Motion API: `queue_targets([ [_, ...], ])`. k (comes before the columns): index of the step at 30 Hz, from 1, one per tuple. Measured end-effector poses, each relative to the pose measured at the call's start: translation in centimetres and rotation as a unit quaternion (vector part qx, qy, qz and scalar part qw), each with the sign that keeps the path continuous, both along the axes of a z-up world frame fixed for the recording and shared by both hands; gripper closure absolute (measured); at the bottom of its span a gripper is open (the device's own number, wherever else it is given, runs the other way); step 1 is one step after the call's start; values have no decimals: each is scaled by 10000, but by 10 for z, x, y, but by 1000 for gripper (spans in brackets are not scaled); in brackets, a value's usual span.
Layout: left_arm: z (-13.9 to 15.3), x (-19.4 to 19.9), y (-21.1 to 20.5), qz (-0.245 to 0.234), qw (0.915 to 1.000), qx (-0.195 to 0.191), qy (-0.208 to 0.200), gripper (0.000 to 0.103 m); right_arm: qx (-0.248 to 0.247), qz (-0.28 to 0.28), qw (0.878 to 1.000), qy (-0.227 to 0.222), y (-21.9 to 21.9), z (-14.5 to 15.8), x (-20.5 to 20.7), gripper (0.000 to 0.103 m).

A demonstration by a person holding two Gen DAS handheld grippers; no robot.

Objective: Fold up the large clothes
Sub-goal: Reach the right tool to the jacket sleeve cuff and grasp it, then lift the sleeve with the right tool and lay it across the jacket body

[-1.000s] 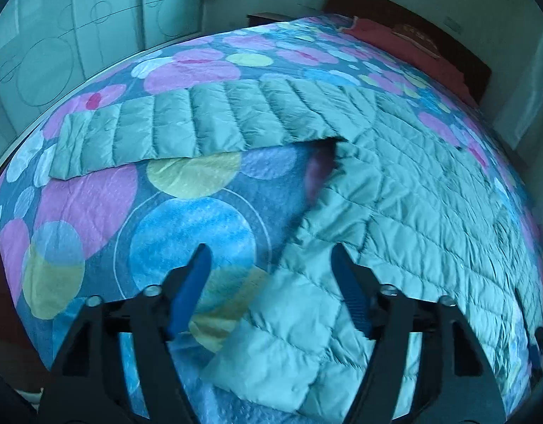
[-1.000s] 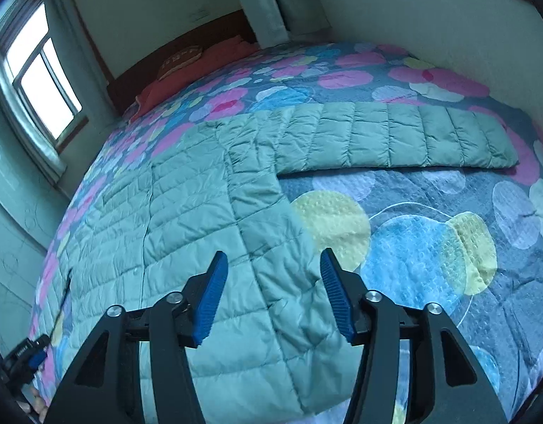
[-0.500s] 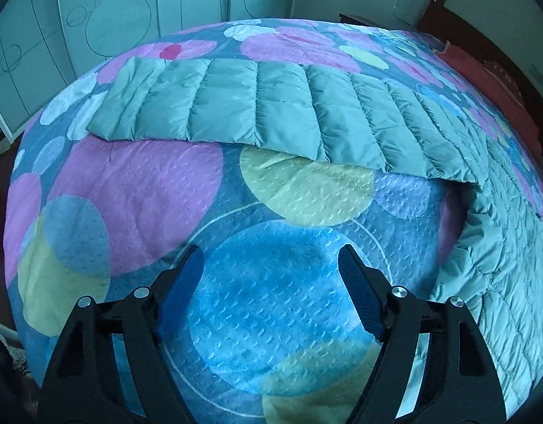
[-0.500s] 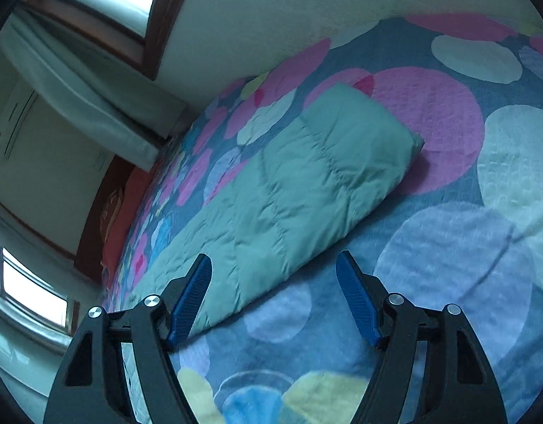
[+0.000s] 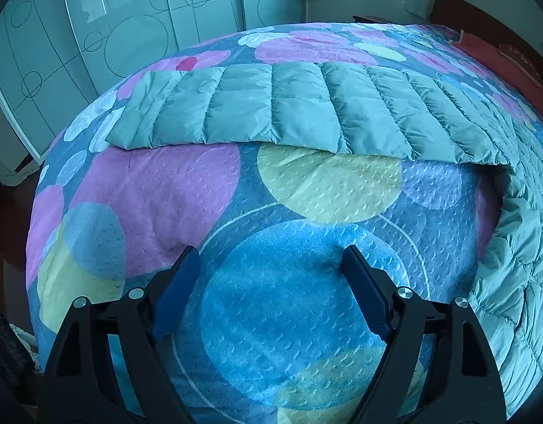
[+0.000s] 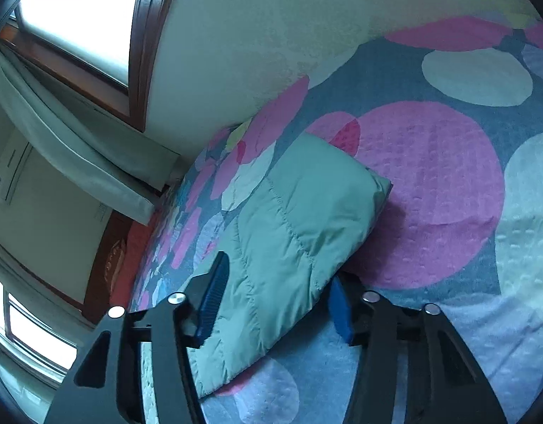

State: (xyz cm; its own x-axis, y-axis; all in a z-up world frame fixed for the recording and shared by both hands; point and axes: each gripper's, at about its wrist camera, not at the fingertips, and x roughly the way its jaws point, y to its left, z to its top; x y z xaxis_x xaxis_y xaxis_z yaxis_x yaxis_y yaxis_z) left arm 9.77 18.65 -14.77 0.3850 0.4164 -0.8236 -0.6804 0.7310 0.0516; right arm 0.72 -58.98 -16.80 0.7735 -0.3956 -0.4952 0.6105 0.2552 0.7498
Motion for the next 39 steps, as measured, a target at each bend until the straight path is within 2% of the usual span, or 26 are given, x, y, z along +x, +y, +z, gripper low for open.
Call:
queue_targets([
  [1, 0, -1, 0, 7, 10000, -11, -4, 20, 101, -20, 9999, -30, -5, -4, 0, 86],
  [3, 1, 1, 2, 35, 10000, -14, 19, 20, 248, 57, 9997, 18, -11, -6, 0, 93],
  [5, 1, 1, 4, 56, 10000, -5, 32, 20, -5, 190, 9996, 198, -7, 3, 4, 95],
  [9, 0, 4, 9, 75, 9999, 85, 38, 16, -751, 689, 9943, 299, 17, 41, 27, 95],
  [14, -1, 7, 15, 72, 9999, 84, 11, 13, -1517, 1665, 9740, 241, 76, 87, 80, 95],
  [20, -3, 8, 17, 45, 9999, 133, -34, 11, -1983, 3096, 9298, 191, 179, 110, 173, 95],
  [24, -5, 9, 18, 35, 9999, 114, -72, 10, -2225, 3934, 8918, 232, 258, 108, 225, 95],
  [27, -6, 9, 18, 36, 9999, 119, -82, 9, -2185, 4502, 8654, 258, 311, 99, 252, 95],
  [35, -7, 9, 19, 31, 9998, 130, -116, 8, -2267, 5700, 7870, 653, 452, 67, 283, 95],
  [39, -7, 9, 19, 30, 9998, 122, -132, 7, -2280, 6077, 7542, 995, 492, 47, 289, 95],
])
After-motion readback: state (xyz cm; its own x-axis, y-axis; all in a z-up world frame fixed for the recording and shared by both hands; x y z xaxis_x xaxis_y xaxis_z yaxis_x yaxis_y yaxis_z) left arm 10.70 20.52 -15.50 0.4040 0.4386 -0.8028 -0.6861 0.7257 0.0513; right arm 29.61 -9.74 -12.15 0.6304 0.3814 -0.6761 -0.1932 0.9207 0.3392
